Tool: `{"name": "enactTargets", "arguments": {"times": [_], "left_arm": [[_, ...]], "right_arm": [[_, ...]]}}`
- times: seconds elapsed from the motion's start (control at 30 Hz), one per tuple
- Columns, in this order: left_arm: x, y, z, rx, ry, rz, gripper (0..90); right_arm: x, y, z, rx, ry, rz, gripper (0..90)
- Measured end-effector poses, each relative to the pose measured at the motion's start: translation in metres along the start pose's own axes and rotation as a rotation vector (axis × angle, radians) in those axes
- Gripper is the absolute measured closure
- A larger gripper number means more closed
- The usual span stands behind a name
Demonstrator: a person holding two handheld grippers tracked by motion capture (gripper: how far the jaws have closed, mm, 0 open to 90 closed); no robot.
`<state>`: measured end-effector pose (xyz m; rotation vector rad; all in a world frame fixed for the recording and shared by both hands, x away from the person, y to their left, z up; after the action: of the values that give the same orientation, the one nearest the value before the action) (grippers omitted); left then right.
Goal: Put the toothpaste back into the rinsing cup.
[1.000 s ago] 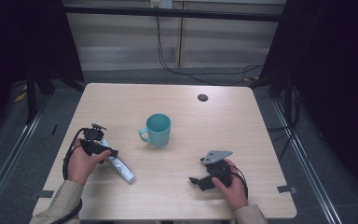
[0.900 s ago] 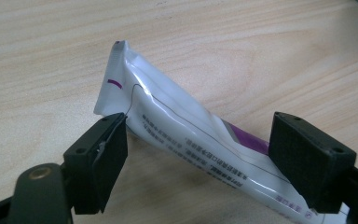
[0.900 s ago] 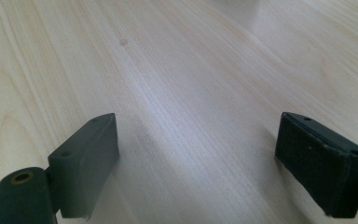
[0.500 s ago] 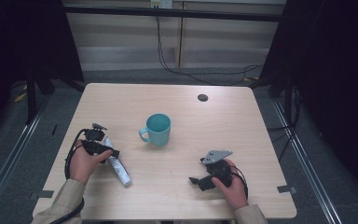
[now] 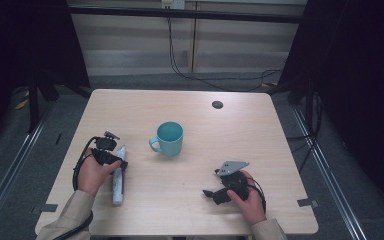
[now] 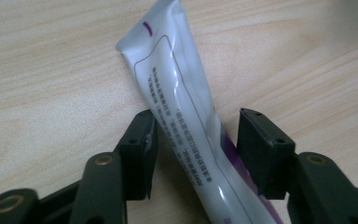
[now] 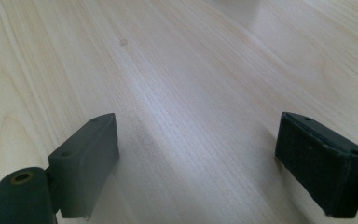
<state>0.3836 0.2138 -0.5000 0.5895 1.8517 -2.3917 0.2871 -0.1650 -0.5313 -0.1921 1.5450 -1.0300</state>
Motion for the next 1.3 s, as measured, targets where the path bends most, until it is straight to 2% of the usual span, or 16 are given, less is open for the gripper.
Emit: {"name": "enactTargets", "arguments": {"times": [0.07, 0.27, 0.37, 0.43, 0.53, 0.63, 0.77, 0.83, 0.87, 0.9, 0.97, 1.13, 1.2, 1.3], "left_arm": [[0.0, 0.0, 0.001, 0.003, -0.006, -0.001, 52.0], [-0.001, 0.0, 0.006, 0.014, 0.033, -0.034, 63.1], [-0.002, 0.001, 0.008, 0.019, 0.038, -0.046, 69.0], [-0.002, 0.001, 0.009, 0.015, 0.038, -0.048, 69.4], [-0.003, 0.002, 0.012, -0.001, 0.065, -0.057, 69.1], [-0.003, 0.003, 0.016, -0.035, 0.106, -0.066, 67.6], [-0.005, 0.004, 0.02, -0.063, 0.13, -0.083, 65.4], [-0.006, 0.004, 0.021, -0.064, 0.133, -0.099, 66.3], [-0.006, 0.004, 0.023, -0.043, 0.125, -0.108, 70.5], [-0.006, 0.004, 0.024, -0.05, 0.134, -0.112, 74.4], [-0.006, 0.004, 0.025, -0.059, 0.144, -0.116, 75.7], [-0.005, 0.003, 0.022, -0.032, 0.136, -0.122, 76.3], [-0.006, 0.002, 0.022, -0.043, 0.165, -0.138, 76.2], [-0.006, 0.003, 0.023, -0.042, 0.163, -0.15, 75.3]], "right_arm": [[0.0, 0.0, 0.0, 0.0, 0.0, 0.0, 12.4], [0.0, 0.0, 0.0, 0.0, 0.0, 0.001, 12.5], [0.0, 0.0, 0.0, 0.0, -0.001, 0.001, 12.4], [0.0, 0.0, 0.0, 0.0, -0.001, 0.001, 12.4], [0.0, 0.0, 0.0, -0.001, -0.002, 0.001, 12.4], [0.0, 0.0, 0.0, -0.001, -0.002, 0.001, 12.4], [0.0, 0.0, 0.0, -0.001, -0.002, 0.001, 12.4], [0.0, 0.0, 0.0, -0.002, -0.003, 0.002, 12.4], [0.0, 0.0, 0.0, -0.002, -0.004, 0.002, 12.4], [0.0, 0.0, 0.0, -0.001, -0.003, 0.0, 12.4], [0.0, 0.001, 0.0, -0.002, -0.005, 0.002, 12.4], [0.0, 0.001, 0.0, -0.003, -0.004, 0.001, 12.5], [-0.001, 0.001, 0.0, -0.004, -0.004, 0.001, 12.5], [-0.001, 0.001, 0.0, -0.003, -0.004, 0.0, 12.4]]}}
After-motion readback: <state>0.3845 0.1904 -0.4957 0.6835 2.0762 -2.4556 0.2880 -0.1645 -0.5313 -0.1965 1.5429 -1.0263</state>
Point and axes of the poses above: each handheld gripper's, and its own axes: y roughly forward along the jaws, x roughly out of its underside, z roughly to its right, the point moved 3 cm from there along y, roughly forward along the jaws, and after that the axes turned 11 degrees about -y, right-handed, at the moved point
